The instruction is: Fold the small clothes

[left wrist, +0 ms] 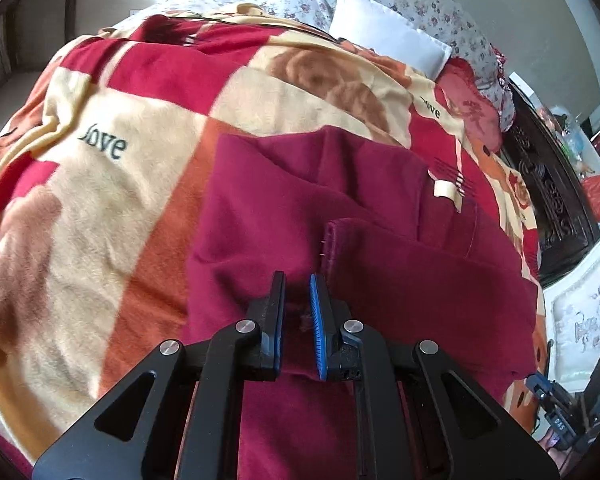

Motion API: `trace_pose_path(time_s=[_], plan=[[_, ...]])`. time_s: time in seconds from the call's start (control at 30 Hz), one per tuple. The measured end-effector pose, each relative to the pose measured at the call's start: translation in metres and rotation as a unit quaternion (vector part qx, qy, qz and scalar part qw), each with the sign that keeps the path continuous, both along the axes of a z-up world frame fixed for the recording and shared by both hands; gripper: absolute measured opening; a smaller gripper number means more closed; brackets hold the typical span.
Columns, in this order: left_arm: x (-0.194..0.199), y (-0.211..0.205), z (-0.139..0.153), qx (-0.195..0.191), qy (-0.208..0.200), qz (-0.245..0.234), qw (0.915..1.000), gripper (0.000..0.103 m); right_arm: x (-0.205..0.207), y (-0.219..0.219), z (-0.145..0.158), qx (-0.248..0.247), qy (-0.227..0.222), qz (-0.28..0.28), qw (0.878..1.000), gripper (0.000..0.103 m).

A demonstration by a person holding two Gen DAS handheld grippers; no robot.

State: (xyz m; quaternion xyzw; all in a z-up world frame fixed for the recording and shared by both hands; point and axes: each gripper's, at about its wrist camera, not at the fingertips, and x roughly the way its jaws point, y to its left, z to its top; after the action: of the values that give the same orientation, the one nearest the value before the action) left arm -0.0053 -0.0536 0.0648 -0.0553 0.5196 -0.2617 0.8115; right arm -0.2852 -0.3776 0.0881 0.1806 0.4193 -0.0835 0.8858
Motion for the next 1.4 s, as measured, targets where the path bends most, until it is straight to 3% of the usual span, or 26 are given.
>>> trace_pose_path(time_s=[0.07,0.2,0.37,0.5,0.8,0.87,0.9,0.93,1.07,1.23,1.3,1.4], plan=[[-0.001,-0.009,-0.003,0.009,0.0,-0.002,1.0,0.011,-0.003,0.001,0.002,0.0,-0.005,-0.002,1.0,0.023],[-0.005,-0.024,-0.004,0.017,-0.012,-0.012,0.9997,0.028,0.001,0.005,0.006,0.004,-0.012,-0.002,1.0,0.024],[-0.007,-0.031,0.0,0.039,-0.038,-0.018,0.9983,0.028,-0.001,0.002,0.002,0.013,-0.013,-0.002,1.0,0.024],[0.001,-0.037,-0.006,0.04,-0.032,-0.019,0.9985,0.039,0.0,-0.001,-0.003,0.029,-0.012,-0.009,0.999,0.024],[0.002,-0.057,-0.019,0.085,-0.044,-0.058,0.9937,0.04,-0.001,0.0,-0.003,0.037,-0.022,-0.008,0.999,0.025],[0.001,-0.059,-0.018,0.09,-0.051,-0.063,0.9927,0.032,-0.001,-0.002,-0.002,0.038,-0.025,-0.013,0.999,0.025],[0.0,-0.058,-0.018,0.092,-0.053,-0.062,0.9924,0.02,-0.001,-0.003,-0.002,0.039,-0.026,-0.016,0.999,0.025],[0.001,-0.055,-0.015,0.09,-0.053,-0.059,0.9927,0.014,-0.001,-0.003,-0.002,0.039,-0.027,-0.016,0.999,0.025],[0.002,-0.038,0.009,0.044,-0.052,-0.05,0.9964,0.006,0.0,0.0,0.002,0.03,-0.029,-0.007,0.999,0.025],[0.012,-0.008,0.042,0.019,-0.083,-0.016,0.9962,0.005,0.007,0.006,0.009,0.023,-0.044,0.007,0.999,0.025],[0.018,0.0,0.04,0.024,-0.072,-0.005,0.9971,0.005,0.013,0.009,0.011,0.021,-0.051,0.015,0.998,0.025],[0.015,0.0,0.028,0.002,-0.035,-0.028,0.999,0.005,0.022,0.015,0.012,0.014,-0.045,0.022,0.999,0.025]])
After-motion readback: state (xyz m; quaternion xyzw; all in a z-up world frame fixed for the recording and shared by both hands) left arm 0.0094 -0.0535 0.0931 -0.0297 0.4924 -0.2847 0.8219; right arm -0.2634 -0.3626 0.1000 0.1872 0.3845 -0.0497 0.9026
